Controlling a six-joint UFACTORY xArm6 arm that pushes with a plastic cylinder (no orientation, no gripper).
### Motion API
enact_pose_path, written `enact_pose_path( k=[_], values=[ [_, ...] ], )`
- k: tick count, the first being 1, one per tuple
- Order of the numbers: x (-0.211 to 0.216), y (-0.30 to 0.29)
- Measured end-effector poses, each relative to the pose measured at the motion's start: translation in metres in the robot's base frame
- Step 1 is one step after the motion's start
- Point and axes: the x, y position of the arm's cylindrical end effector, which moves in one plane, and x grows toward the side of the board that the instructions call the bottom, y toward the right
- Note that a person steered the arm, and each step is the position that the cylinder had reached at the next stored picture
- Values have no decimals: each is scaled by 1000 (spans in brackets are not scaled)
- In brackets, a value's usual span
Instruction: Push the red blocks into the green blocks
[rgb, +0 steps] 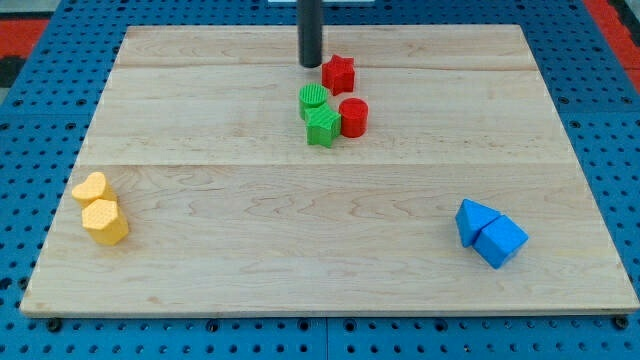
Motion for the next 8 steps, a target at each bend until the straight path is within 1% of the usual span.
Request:
enact_pose_path(
  k=[1, 2, 3, 4, 5, 6, 7, 8],
  values=[
    [2, 0],
    [-23, 16],
    [-22, 106],
    [12, 78],
    [-11, 69],
    [-4, 34],
    [23, 40],
    [16, 58]
  ],
)
